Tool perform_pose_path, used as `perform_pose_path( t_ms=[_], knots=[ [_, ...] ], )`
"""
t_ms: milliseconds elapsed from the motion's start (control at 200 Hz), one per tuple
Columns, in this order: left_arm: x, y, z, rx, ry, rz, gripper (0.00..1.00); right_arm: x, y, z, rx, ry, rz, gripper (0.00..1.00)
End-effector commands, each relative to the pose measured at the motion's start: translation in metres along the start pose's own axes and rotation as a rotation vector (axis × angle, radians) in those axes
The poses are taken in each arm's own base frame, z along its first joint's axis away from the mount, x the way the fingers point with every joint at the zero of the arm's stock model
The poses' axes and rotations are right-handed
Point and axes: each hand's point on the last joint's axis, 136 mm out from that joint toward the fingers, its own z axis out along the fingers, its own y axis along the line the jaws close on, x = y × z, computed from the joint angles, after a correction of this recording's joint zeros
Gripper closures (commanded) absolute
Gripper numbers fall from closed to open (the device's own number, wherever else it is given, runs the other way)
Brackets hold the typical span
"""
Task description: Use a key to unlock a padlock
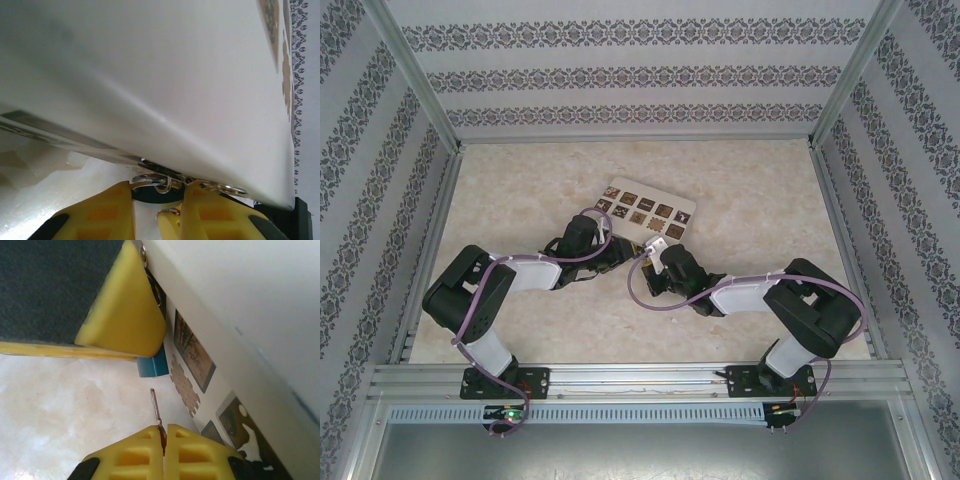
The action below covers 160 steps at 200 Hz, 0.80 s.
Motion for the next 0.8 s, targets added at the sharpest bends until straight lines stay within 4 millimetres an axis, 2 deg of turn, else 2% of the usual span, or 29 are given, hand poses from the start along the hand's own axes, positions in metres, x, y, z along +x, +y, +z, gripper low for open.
perform_pose_path(
  t_ms=[0,794],
  knots=[
    [-0.004,-0.036,-0.003,0.094,0.004,0.023,0.78,-0.019,-0.004,0.004,0.007,-0.052,0.031,1.0],
    [-0.002,-0.041,-0.004,0.112,0.015,0.007,0.78,-0.038,-0.001,0.01,-0.009,-0.144,0.036,1.0]
  ],
)
